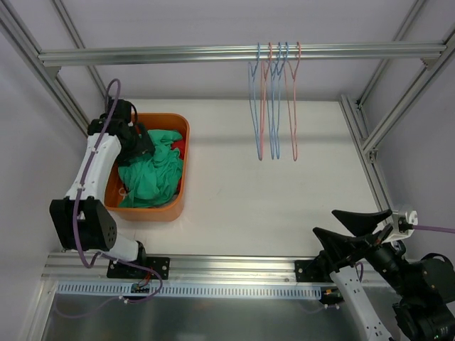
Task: Remove the tank top from the hanger
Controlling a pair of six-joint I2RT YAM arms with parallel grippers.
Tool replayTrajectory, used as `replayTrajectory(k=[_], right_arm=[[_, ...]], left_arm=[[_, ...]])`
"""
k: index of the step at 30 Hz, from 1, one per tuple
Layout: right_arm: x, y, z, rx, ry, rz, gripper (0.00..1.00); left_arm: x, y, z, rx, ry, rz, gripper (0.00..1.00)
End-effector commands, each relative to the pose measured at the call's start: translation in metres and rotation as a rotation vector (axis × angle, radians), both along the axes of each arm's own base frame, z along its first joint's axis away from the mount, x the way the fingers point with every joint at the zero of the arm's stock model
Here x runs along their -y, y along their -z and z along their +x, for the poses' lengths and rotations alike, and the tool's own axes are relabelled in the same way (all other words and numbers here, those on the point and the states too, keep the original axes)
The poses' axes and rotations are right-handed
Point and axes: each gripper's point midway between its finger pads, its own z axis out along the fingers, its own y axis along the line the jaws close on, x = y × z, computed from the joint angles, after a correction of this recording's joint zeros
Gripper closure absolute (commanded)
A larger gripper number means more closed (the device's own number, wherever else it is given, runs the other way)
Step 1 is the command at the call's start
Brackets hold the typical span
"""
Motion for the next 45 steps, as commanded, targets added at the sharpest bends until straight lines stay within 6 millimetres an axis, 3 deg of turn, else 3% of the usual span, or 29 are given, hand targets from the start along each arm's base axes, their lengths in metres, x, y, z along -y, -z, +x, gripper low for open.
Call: replayTrajectory(k=[1,2,3,6,10,11,12,13,14,17,19,22,24,27,34,45], right_arm=[[0.000,-0.014,-0.007,0.060,-0.014,-0.012,0.00],[0.003,-0.013,-0.004,0.055,0.006,-0.016,0.01],[0.005,-0.011,-0.002,0.045,0.020,-0.026,0.00],[0.016,0.002,0.013,-0.020,0.100,-0.103,0.01],[0.048,0.016,0.027,-0.172,0.283,-0.232,0.00],[0.062,0.025,0.028,-0.202,0.341,-0.307,0.01],[0.064,0.026,0.029,-0.208,0.342,-0.338,0.01],[0.073,0.025,0.031,-0.212,0.384,-0.373,0.01],[0.078,0.029,0.030,-0.217,0.394,-0.420,0.01],[0.105,0.032,0.030,-0.250,0.525,-0.481,0.01],[0.117,0.031,0.027,-0.261,0.574,-0.514,0.01],[0.126,0.029,0.019,-0.275,0.600,-0.543,0.01],[0.128,0.029,0.013,-0.273,0.602,-0.549,0.01],[0.132,0.030,0.005,-0.253,0.599,-0.562,0.00],[0.132,0.040,-0.001,-0.233,0.590,-0.550,0.00],[0.133,0.049,0.012,-0.243,0.619,-0.561,0.00]], left_arm=[[-0.001,-0.077,-0.002,0.186,-0.007,0.015,0.19],[0.000,-0.092,-0.006,0.215,-0.004,0.014,0.15],[0.000,-0.111,-0.006,0.258,0.004,0.015,0.01],[0.007,-0.152,-0.022,0.344,0.059,-0.006,0.01],[0.016,-0.197,-0.060,0.475,0.146,-0.015,0.01],[0.021,-0.215,-0.083,0.554,0.171,-0.023,0.01],[0.025,-0.218,-0.096,0.584,0.204,-0.030,0.01],[0.025,-0.231,-0.123,0.664,0.210,-0.018,0.01],[0.024,-0.223,-0.135,0.662,0.217,-0.011,0.01],[0.025,-0.221,-0.184,0.761,0.235,0.006,0.01],[0.026,-0.205,-0.213,0.795,0.262,0.022,0.01],[0.016,-0.182,-0.237,0.810,0.231,0.076,0.01],[0.010,-0.162,-0.238,0.776,0.239,0.095,0.01],[0.012,-0.150,-0.246,0.791,0.248,0.086,0.01],[0.013,-0.142,-0.256,0.836,0.241,0.069,0.01],[0.018,-0.127,-0.254,0.840,0.252,0.032,0.01]])
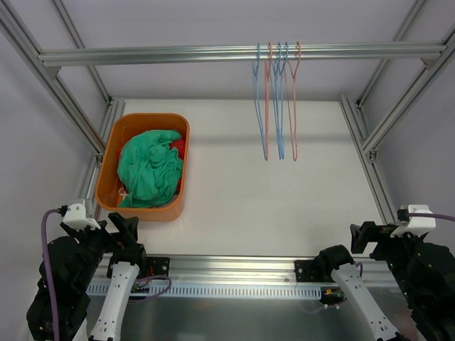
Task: Remove the tank top from the hanger
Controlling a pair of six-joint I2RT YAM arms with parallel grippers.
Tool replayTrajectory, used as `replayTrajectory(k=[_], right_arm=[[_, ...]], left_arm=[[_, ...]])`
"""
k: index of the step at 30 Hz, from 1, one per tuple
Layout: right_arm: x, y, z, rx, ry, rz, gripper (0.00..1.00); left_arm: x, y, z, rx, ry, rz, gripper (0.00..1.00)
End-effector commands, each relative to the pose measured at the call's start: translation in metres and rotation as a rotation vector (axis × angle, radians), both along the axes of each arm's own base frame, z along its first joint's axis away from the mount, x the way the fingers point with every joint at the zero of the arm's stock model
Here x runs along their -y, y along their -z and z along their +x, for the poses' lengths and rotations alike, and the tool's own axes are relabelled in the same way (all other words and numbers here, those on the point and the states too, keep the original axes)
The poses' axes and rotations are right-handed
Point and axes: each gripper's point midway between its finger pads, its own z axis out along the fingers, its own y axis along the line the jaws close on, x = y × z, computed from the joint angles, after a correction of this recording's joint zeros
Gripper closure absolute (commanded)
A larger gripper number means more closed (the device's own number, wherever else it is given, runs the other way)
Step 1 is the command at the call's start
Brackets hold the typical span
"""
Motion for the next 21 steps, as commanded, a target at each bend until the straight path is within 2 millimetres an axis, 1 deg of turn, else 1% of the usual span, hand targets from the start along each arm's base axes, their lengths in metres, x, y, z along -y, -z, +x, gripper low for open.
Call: replayTrajectory(k=[1,3,8,15,21], right_arm=[[0.001,-0.001,0.010,0.019,0.014,-0.014,0.00],[-0.001,0.005,0.014,0.004,0.014,-0.017,0.01],[-0.006,0.005,0.023,0.013,0.002,-0.009,0.01],[-0.011,0.009,0.029,0.001,-0.012,-0.006,0.00],[-0.011,0.013,0.031,-0.014,-0.008,-0.010,0.00]], left_arm=[[0.002,-0.004,-0.001,0.045,0.014,-0.016,0.01],[0.002,-0.003,-0.001,0.047,0.016,-0.018,0.01],[0.003,-0.003,-0.001,0.050,0.029,-0.018,0.01],[0.004,-0.002,0.000,0.051,0.033,-0.019,0.01],[0.004,-0.002,0.000,0.050,0.036,-0.018,0.01]])
